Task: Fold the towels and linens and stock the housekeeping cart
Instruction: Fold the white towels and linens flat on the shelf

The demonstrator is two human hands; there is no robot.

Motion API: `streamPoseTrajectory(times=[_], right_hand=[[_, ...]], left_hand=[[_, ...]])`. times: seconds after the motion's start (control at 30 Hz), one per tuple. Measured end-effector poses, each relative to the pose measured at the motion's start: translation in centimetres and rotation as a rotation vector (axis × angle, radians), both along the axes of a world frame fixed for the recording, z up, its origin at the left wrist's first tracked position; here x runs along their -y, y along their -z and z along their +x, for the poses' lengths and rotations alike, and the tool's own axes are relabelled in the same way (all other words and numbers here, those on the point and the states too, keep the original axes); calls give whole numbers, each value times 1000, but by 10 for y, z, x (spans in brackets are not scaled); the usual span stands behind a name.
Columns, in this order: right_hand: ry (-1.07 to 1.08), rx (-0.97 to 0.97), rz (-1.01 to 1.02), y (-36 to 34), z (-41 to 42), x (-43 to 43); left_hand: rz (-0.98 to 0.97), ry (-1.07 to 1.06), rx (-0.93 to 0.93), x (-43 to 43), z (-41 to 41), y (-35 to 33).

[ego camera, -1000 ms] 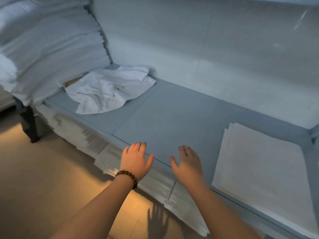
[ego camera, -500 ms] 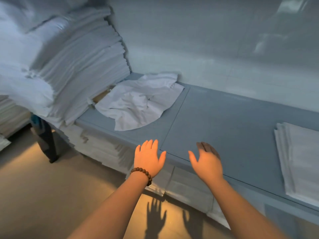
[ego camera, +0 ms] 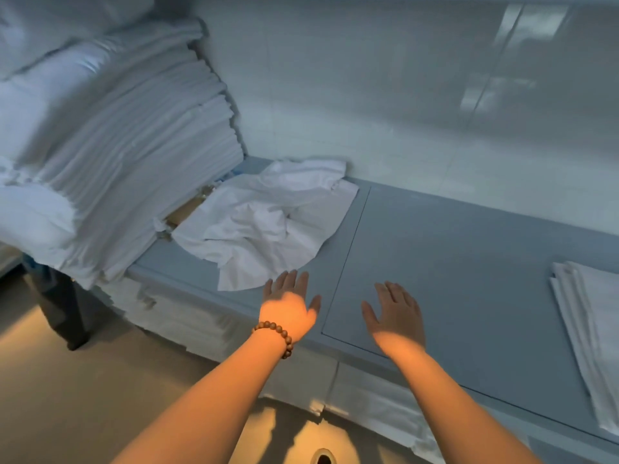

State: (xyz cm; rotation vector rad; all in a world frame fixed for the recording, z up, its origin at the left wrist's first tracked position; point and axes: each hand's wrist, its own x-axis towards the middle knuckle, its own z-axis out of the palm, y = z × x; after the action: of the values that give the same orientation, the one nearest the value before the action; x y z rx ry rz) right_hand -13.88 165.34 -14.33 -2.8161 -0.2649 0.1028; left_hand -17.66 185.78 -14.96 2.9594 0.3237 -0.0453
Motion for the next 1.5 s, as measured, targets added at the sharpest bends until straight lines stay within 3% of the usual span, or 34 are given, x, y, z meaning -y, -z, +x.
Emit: streamPoseTrajectory(times=[0.53, 0.97, 1.2, 1.5], right_hand=[[-142, 56, -128, 28, 58, -110], [-91, -107, -160, 77, 73, -278], [-101, -259, -216, 100, 114, -319], [-113, -313, -271, 107, 109, -279]], left_hand=[[-22, -126, 2, -153, 47, 27], [-75, 10, -104, -291, 87, 73], [-124, 96, -216, -301, 123, 104], [-71, 203, -252, -268, 117, 115]])
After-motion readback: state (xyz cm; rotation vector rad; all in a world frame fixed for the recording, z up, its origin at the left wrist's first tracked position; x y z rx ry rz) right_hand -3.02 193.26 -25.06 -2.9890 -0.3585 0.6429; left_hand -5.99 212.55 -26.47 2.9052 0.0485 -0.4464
